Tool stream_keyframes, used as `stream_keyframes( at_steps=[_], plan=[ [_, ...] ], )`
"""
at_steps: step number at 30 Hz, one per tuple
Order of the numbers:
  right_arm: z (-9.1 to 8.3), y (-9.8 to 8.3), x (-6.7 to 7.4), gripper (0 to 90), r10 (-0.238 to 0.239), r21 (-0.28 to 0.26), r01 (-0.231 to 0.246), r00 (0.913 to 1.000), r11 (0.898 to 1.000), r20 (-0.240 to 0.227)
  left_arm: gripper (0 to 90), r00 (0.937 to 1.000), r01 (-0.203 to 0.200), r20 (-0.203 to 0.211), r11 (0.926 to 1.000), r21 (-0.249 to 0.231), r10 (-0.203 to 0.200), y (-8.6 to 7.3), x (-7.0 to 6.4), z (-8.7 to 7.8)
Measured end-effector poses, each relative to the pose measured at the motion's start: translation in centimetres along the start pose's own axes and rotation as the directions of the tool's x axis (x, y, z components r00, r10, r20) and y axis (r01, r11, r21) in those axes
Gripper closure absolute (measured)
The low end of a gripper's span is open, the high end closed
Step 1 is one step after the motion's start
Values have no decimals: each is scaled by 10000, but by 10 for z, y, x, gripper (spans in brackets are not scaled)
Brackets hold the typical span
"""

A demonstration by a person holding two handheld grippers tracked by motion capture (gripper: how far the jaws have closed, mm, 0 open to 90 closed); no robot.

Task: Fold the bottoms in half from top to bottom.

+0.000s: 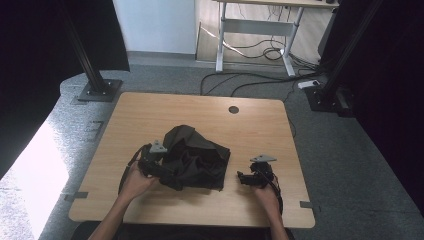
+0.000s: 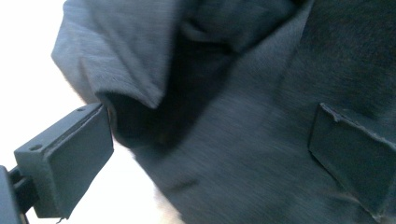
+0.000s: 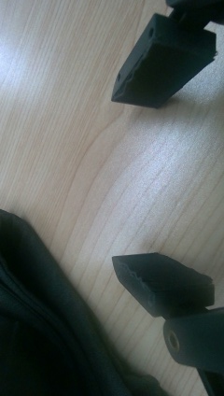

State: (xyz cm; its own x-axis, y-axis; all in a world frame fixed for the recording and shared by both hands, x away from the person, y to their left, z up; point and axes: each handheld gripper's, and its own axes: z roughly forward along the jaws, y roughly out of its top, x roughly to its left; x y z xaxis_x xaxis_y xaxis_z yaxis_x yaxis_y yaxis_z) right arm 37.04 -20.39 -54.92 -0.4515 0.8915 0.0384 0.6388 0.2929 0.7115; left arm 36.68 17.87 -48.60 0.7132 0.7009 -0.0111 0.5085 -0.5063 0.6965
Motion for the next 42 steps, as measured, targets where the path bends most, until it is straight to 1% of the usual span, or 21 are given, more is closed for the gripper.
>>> stream_keyframes(
  at_steps=[3,6,8,9,11,12,14,15,16,18,20,22,23,25,27,29,32,34,37,40,42],
  plan=[
    [-1,0,-1,186,38,47,-38,10000,10000,-36,0,9988,-447,207,9988,182,443,-6,-14,1],
    [-3,2,-3,208,150,192,-148,9998,9997,-147,0,9946,-960,441,9939,551,936,-13,-28,6],
    [-6,5,-5,208,207,120,-205,9997,9997,-144,0,9910,-1267,494,9906,517,1242,-14,-34,5],
    [-8,8,-5,208,165,68,-164,9998,9998,-139,0,9899,-1320,567,9905,395,1296,-12,-35,1],
    [-15,14,-5,208,89,-73,-90,9998,9999,-178,0,9905,-1188,696,9929,17,1184,-5,-31,-11],
    [-18,17,-4,208,57,-181,-61,9997,9998,-219,0,9916,-1142,599,9934,-142,1149,-1,-27,-18],
    [-23,25,-3,208,-26,-307,17,9996,9995,-290,0,9940,-1060,221,9939,-307,1067,7,-16,-30],
    [-25,29,-2,208,-79,-360,68,9995,9993,-307,0,9956,-938,-53,9949,-381,936,10,-9,-35],
    [-27,33,0,208,-137,-422,123,9994,9990,-330,0,9972,-710,-281,9963,-485,697,14,-1,-38],
    [-28,40,3,208,-207,-520,187,9990,9985,-395,0,9982,-206,-577,9983,-554,174,22,15,-37],
    [-28,46,7,208,-303,-543,278,9985,9981,-457,0,9966,158,-800,9987,-477,-195,29,27,-29],
    [-26,52,12,208,-441,-534,409,9973,9977,-588,0,9965,299,-768,9992,-253,-318,35,32,-15],
    [-24,54,15,208,-515,-516,482,9965,9975,-653,0,9967,249,-775,9996,-126,-258,38,30,-7],
    [-22,59,19,207,-667,-481,634,9953,9968,-707,0,9984,163,-539,9999,-3,-162,39,22,5],
    [-22,64,22,205,-772,-490,736,9942,9961,-755,0,9993,-196,-315,9996,191,202,35,9,12],
    [-23,69,26,202,-895,-580,852,9930,9947,-770,0,9972,-494,-541,9980,403,515,26,-5,17],
    [-27,81,31,195,-1031,-759,966,9909,9924,-869,0,9954,-525,-777,9970,573,569,10,-18,21],
    [-27,91,38,185,-1242,-849,1159,9872,9896,-1001,0,9954,-374,-864,9975,599,425,0,-21,23],
    [-24,106,54,168,-1547,-939,1420,9770,9854,-1465,0,9978,-31,-664,9987,511,65,-11,-22,24],
    [-15,121,73,139,-1932,-925,1783,9623,9796,-1915,0,9984,253,-512,9989,389,-233,-20,-20,24],
    [-6,131,88,138,-2219,-841,2080,9493,9745,-2227,0,9983,390,-439,9988,312,-376,-24,-19,25]
  ],
)
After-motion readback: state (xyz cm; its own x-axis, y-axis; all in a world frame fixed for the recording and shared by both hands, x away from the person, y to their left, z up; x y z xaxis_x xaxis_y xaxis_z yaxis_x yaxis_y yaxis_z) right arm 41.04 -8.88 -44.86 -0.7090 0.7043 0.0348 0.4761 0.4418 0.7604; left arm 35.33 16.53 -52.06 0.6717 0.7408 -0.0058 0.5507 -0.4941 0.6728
